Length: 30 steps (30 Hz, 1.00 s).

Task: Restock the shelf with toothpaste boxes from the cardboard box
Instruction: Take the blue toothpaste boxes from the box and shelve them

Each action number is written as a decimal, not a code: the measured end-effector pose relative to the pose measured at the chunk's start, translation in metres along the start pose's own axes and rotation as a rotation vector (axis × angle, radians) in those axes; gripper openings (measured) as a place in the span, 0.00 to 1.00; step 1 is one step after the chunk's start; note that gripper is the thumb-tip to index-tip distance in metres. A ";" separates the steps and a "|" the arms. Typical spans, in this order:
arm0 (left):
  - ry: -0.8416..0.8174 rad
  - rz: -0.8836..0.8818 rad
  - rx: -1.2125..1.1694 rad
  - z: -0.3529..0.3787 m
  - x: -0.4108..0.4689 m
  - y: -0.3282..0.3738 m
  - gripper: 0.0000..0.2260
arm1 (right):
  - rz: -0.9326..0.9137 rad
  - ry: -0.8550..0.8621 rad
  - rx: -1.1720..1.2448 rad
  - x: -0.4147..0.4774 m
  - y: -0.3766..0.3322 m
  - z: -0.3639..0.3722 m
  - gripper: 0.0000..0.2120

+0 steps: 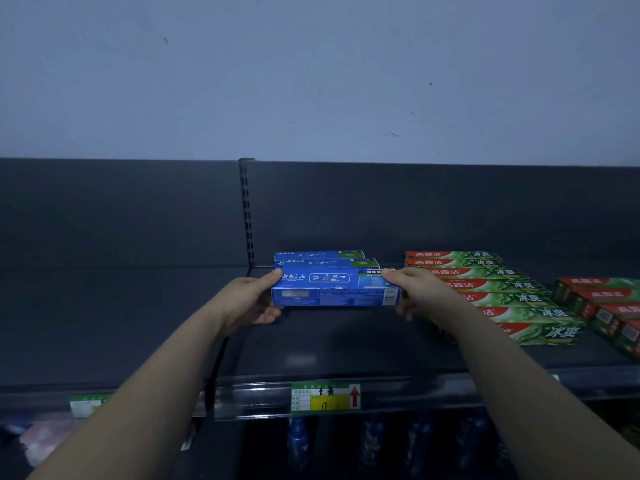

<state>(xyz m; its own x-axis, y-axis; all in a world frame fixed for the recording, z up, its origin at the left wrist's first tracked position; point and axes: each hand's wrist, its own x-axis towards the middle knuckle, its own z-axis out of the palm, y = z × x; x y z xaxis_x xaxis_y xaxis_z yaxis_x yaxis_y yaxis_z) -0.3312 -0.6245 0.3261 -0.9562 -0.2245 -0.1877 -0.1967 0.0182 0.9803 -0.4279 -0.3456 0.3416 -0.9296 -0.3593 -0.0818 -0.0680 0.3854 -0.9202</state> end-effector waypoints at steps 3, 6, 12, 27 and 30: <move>0.013 0.005 0.052 0.001 -0.002 0.004 0.23 | 0.018 0.043 -0.050 0.000 -0.001 0.003 0.18; 0.011 0.002 0.099 -0.001 -0.002 0.003 0.25 | 0.072 0.080 -0.073 0.002 -0.004 0.004 0.22; 0.012 0.030 0.093 -0.005 -0.001 -0.001 0.14 | -0.028 0.024 -0.046 0.005 0.001 0.000 0.16; 0.188 0.059 0.232 -0.012 0.010 -0.008 0.08 | -0.027 -0.259 -0.188 0.010 0.010 -0.010 0.13; 0.216 0.057 0.199 -0.013 0.012 -0.008 0.07 | -0.014 -0.308 -0.193 0.009 0.008 -0.009 0.14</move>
<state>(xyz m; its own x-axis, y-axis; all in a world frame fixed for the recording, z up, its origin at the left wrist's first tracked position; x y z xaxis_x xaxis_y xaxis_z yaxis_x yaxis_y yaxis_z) -0.3384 -0.6402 0.3164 -0.9030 -0.4190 -0.0949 -0.2033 0.2221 0.9536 -0.4399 -0.3379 0.3372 -0.7777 -0.5932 -0.2081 -0.1746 0.5217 -0.8351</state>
